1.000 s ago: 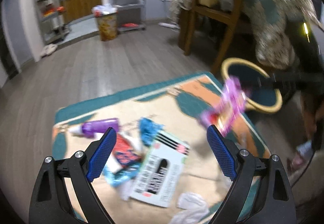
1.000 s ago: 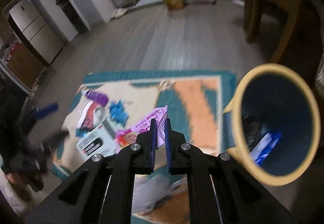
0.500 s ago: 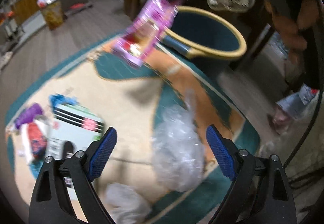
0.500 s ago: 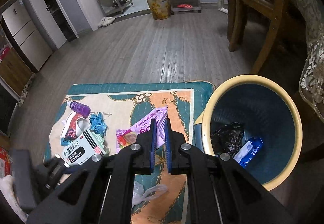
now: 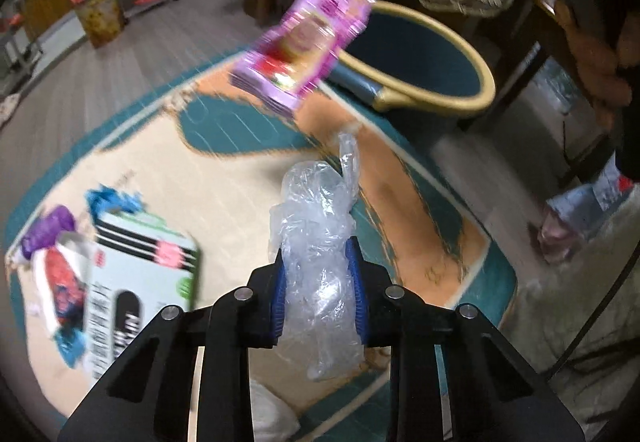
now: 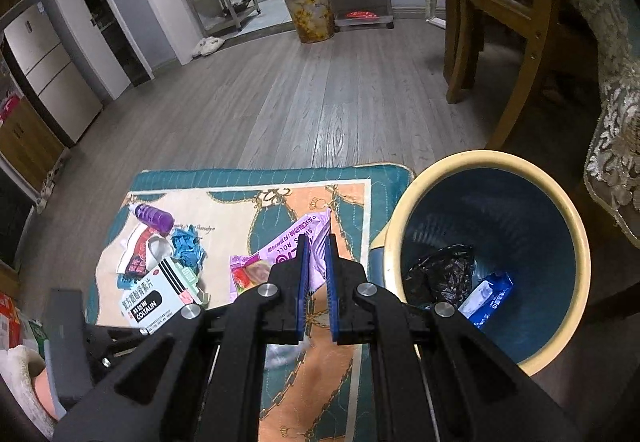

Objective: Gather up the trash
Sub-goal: 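Carry the pink wrapper and clear bag over the bin and release them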

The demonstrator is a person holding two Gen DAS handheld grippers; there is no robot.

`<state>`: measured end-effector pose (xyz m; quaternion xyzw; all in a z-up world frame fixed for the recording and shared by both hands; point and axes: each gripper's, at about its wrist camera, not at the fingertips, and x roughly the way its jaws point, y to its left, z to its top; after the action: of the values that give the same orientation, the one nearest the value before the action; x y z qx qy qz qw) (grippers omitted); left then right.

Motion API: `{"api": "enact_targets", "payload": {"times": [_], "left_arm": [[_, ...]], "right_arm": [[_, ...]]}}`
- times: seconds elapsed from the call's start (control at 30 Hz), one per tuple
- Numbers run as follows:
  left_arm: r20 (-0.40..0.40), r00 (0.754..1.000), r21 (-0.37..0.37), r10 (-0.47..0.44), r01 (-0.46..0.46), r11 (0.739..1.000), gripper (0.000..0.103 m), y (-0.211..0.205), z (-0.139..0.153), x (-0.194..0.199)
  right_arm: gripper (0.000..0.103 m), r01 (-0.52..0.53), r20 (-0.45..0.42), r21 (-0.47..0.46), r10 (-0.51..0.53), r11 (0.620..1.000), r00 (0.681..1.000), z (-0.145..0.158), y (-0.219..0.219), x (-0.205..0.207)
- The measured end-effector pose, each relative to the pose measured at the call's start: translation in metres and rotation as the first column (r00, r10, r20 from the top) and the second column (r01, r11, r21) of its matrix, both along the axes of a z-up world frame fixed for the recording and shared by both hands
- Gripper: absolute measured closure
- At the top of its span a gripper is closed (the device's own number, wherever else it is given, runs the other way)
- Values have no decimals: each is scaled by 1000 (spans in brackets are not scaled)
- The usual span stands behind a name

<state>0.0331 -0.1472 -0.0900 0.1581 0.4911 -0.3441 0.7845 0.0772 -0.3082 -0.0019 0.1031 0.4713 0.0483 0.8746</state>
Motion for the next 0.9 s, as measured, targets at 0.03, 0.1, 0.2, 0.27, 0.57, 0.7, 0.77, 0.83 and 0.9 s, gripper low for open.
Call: {"api": "enact_targets", "payload": {"times": [0.03,0.1,0.2,0.27,0.57,0.7,0.77,0.83,0.9], "left_arm": [[21,1000,-6,7,-7,1000,74,1,6,2],[48,999,-17,21,-20,1000,74,3,14,6],[93,995,-34,47,-44,998,74,5,28,12],[115,991,-49,70,-64,997,74,5,37,18],[187,970,-116,156,-136,984,74,-2,69,42],[193,964,-165,185,-154,974,74,-14,79,50],[195,963,-179,188,-153,972,74,-20,81,54],[200,961,-194,191,-153,969,74,-29,82,57],[201,961,-206,190,-148,967,74,-38,83,59]], "right_arm": [[96,4,7,4,-5,1000,1000,3,-2,-1],[96,13,26,5,-13,1000,1000,9,-6,-2],[96,28,52,0,-28,1000,998,17,-11,-4],[96,39,65,3,-39,999,997,22,-16,-5],[95,82,120,-16,-80,997,990,40,-43,-11],[96,120,138,-18,-116,993,984,46,-65,-18],[96,145,143,-20,-140,989,980,47,-78,-21],[96,168,141,-15,-164,986,976,46,-90,-24],[95,194,140,-12,-190,981,972,44,-104,-27]]}}
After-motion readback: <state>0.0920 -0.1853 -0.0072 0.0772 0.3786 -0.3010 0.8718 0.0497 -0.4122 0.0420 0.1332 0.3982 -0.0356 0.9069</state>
